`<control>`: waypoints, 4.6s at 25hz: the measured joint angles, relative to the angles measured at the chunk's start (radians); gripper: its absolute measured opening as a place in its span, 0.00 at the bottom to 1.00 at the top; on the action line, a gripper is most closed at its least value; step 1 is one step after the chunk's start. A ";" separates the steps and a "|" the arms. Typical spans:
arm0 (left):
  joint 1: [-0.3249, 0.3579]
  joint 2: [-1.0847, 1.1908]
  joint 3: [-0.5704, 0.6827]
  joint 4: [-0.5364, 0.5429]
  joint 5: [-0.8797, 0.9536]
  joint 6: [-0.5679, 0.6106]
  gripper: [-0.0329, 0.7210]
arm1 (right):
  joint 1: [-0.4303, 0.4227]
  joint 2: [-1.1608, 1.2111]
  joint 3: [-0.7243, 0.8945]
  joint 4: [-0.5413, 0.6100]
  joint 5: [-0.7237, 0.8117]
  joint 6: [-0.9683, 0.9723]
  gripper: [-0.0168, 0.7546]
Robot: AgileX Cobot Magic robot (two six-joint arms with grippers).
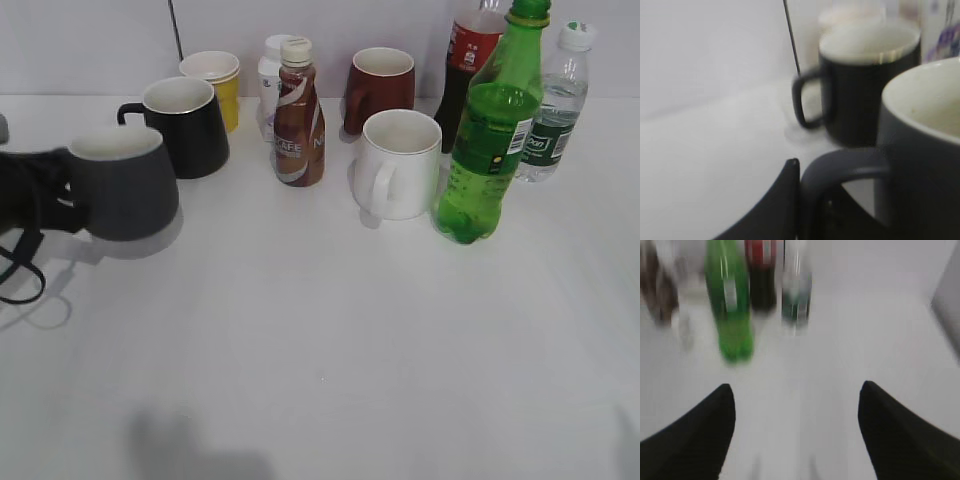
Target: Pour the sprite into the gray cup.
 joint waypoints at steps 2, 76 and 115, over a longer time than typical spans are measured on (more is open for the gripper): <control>0.000 -0.048 0.000 0.000 0.001 -0.002 0.10 | 0.000 0.034 0.000 0.000 -0.196 -0.011 0.77; -0.212 -0.492 0.001 0.083 0.428 -0.019 0.10 | 0.279 1.556 -0.068 -0.369 -1.617 0.092 0.57; -0.639 -0.516 0.001 -0.053 0.564 -0.019 0.10 | 0.539 1.353 -0.271 -0.363 -1.178 -1.156 0.57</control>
